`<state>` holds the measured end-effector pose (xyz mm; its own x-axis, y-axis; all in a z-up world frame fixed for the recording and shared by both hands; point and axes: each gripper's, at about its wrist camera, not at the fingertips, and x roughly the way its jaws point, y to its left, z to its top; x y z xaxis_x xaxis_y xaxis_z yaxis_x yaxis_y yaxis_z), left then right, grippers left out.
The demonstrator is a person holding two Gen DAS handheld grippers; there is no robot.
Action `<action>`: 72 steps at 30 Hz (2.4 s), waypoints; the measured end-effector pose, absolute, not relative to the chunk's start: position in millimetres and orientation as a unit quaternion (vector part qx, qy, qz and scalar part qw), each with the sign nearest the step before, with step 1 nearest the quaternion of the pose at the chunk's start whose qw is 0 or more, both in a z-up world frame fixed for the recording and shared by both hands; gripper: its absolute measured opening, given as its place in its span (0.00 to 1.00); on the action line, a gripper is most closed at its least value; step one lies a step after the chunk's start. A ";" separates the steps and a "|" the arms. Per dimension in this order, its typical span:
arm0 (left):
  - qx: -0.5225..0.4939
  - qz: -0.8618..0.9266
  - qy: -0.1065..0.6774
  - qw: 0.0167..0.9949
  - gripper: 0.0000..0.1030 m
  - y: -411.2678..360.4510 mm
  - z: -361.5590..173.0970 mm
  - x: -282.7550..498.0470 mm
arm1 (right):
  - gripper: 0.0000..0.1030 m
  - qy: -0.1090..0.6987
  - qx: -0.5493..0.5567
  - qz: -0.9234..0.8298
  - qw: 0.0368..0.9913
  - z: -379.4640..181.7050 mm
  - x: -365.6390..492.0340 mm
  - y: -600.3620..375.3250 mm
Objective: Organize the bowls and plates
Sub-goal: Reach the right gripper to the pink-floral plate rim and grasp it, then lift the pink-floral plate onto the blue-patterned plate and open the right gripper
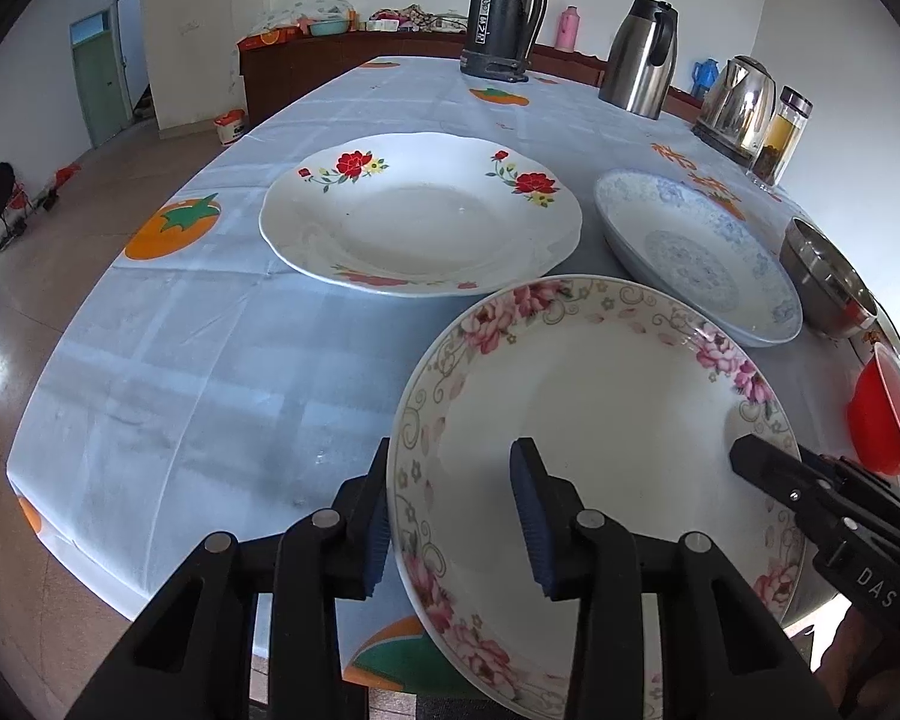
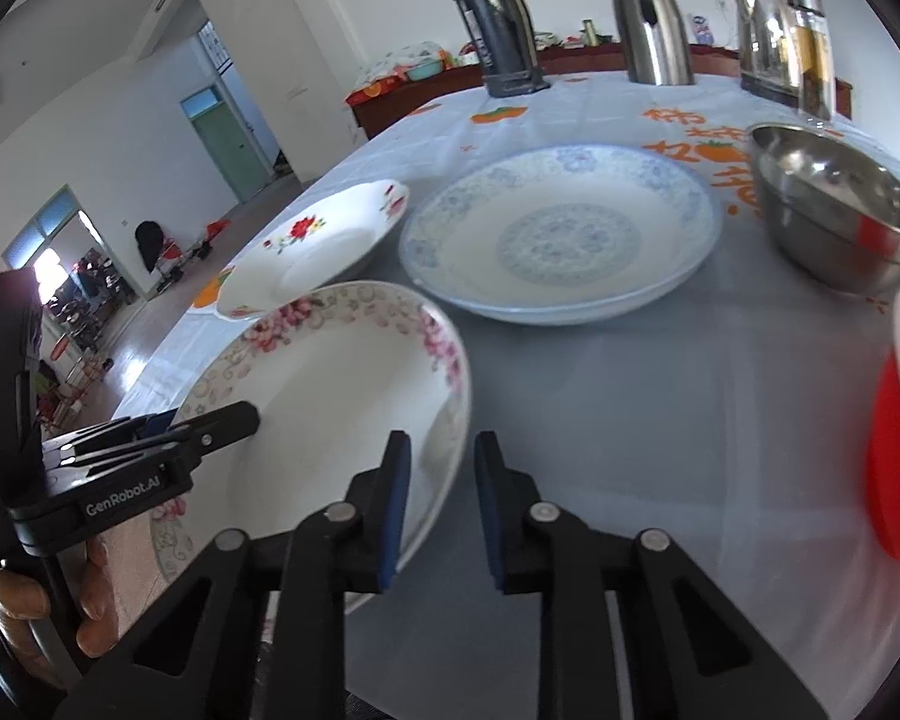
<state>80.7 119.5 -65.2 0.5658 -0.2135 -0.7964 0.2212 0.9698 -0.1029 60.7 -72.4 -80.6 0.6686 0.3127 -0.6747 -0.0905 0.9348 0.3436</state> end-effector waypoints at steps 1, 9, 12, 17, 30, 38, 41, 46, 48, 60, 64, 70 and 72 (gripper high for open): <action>0.006 -0.123 0.449 0.885 0.39 119.1 -65.0 80.7 | 0.18 0.394 0.145 0.113 0.901 -81.8 61.8 -71.8; 0.003 -0.135 0.446 0.885 0.39 122.7 -65.7 79.7 | 0.18 0.390 0.133 0.112 0.904 -83.8 63.6 -69.3; -0.003 -0.136 0.449 0.883 0.39 123.0 -65.7 79.5 | 0.18 0.390 0.142 0.117 0.902 -84.3 63.4 -71.9; 0.004 -0.126 0.442 0.888 0.38 120.5 -62.5 76.4 | 0.19 0.388 0.119 0.113 0.907 -82.0 62.6 -66.7; -0.001 -0.133 0.408 0.903 0.38 115.3 -31.0 78.3 | 0.18 0.375 0.130 0.117 0.910 -59.6 57.8 -74.7; 0.026 -0.166 0.378 0.910 0.38 73.3 -13.1 106.3 | 0.18 0.373 0.176 0.081 0.908 -49.1 73.7 -111.1; 0.029 -0.184 0.373 0.909 0.38 56.2 -10.1 124.4 | 0.18 0.362 0.177 0.055 0.913 -41.9 83.3 -124.3; 0.045 -0.203 0.374 0.904 0.38 29.6 -12.8 154.4 | 0.18 0.368 0.194 0.026 0.909 -43.3 103.7 -144.0; 0.048 -0.207 0.379 0.901 0.38 22.4 -16.2 164.7 | 0.18 0.371 0.200 0.014 0.907 -46.0 109.7 -149.4; 0.067 -0.220 0.407 0.884 0.39 -4.7 -38.6 206.7 | 0.18 0.380 0.203 -0.038 0.902 -51.0 133.7 -165.0; 0.064 -0.222 0.414 0.881 0.39 -8.1 -45.1 215.1 | 0.18 0.380 0.212 -0.047 0.899 -50.9 140.4 -172.3; 0.082 -0.213 0.408 0.884 0.39 -15.0 -49.7 218.0 | 0.18 0.369 0.201 -0.060 0.905 -52.2 149.9 -174.9; 0.081 -0.212 0.405 0.886 0.39 -14.6 -49.2 218.7 | 0.18 0.367 0.202 -0.062 0.906 -52.3 153.4 -176.2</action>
